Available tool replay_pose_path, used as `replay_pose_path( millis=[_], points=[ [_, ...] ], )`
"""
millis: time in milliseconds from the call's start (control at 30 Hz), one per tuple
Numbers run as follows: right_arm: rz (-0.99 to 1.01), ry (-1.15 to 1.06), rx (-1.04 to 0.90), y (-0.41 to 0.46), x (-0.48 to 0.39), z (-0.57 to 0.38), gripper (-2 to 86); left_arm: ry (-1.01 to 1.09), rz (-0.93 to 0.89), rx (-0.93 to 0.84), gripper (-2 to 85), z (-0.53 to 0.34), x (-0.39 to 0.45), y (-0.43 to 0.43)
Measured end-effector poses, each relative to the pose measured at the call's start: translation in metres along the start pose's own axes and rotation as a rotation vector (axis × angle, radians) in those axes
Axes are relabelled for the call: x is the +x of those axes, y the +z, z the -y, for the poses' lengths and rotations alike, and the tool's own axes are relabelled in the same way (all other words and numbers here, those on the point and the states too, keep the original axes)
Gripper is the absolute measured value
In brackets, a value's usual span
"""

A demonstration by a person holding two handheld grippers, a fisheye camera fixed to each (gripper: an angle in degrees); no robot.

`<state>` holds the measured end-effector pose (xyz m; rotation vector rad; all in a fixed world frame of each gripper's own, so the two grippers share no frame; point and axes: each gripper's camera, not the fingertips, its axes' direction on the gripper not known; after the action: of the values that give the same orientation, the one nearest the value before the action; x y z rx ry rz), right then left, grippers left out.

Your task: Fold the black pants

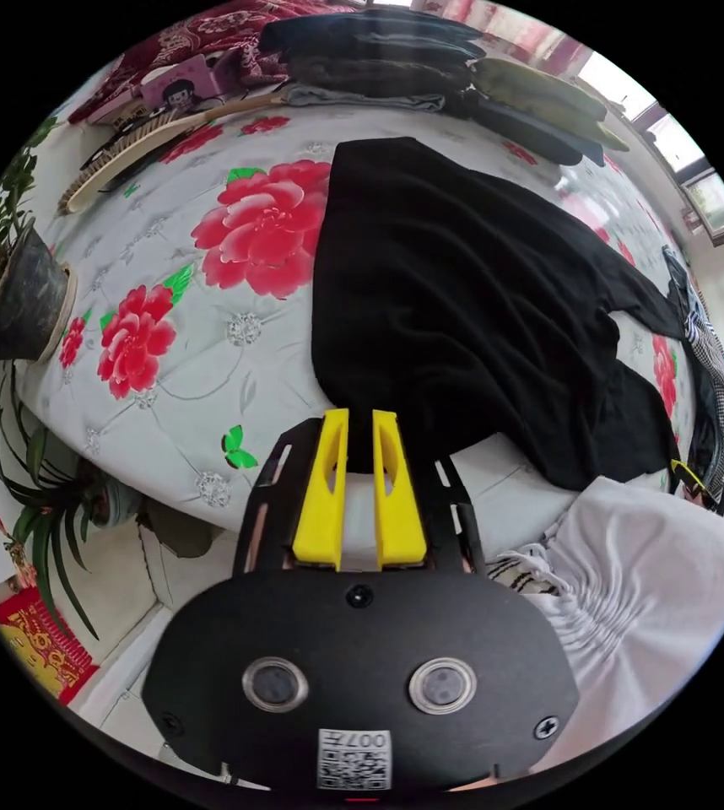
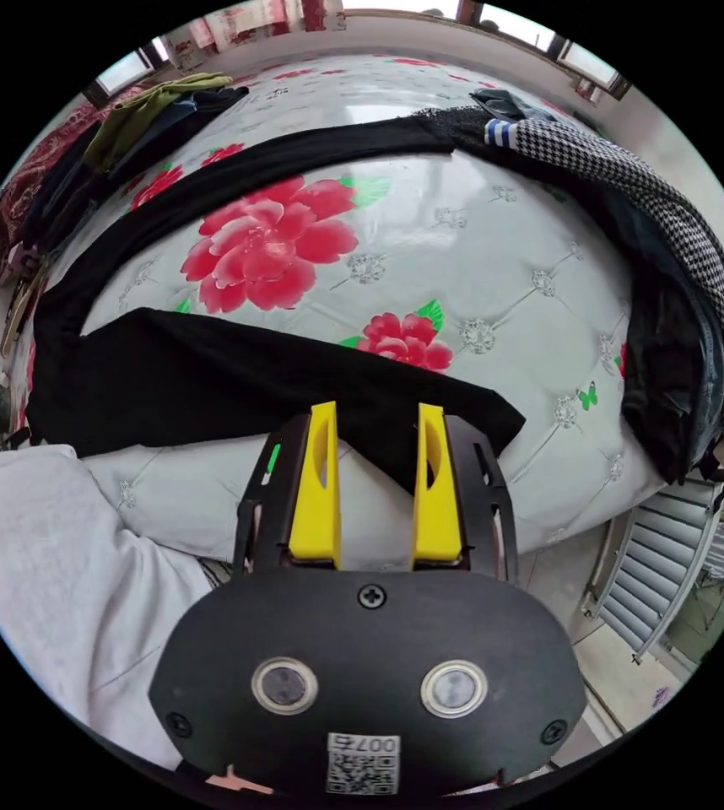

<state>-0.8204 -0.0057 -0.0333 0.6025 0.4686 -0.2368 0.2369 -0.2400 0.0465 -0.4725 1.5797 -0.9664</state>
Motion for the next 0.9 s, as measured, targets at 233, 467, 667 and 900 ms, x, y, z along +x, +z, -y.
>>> replay_pose_path(
  millis=[233,467,667,900],
  points=[
    [-0.003,-0.029,0.044,-0.025,0.015,0.034,1.4,0.146,0.109,0.006,2.8,0.006,0.023,-0.034],
    [0.213,-0.096,0.090,-0.132,0.041,0.075,1.3,0.104,0.036,0.055,2.8,-0.023,0.026,-0.058],
    [0.209,0.000,0.129,-0.091,0.048,0.112,5.7,0.092,0.150,-0.014,0.1,-0.044,0.062,-0.021],
    [0.150,-0.128,0.083,-0.043,0.031,0.094,8.5,0.066,0.154,0.062,-0.4,-0.055,0.076,-0.038]
  ],
)
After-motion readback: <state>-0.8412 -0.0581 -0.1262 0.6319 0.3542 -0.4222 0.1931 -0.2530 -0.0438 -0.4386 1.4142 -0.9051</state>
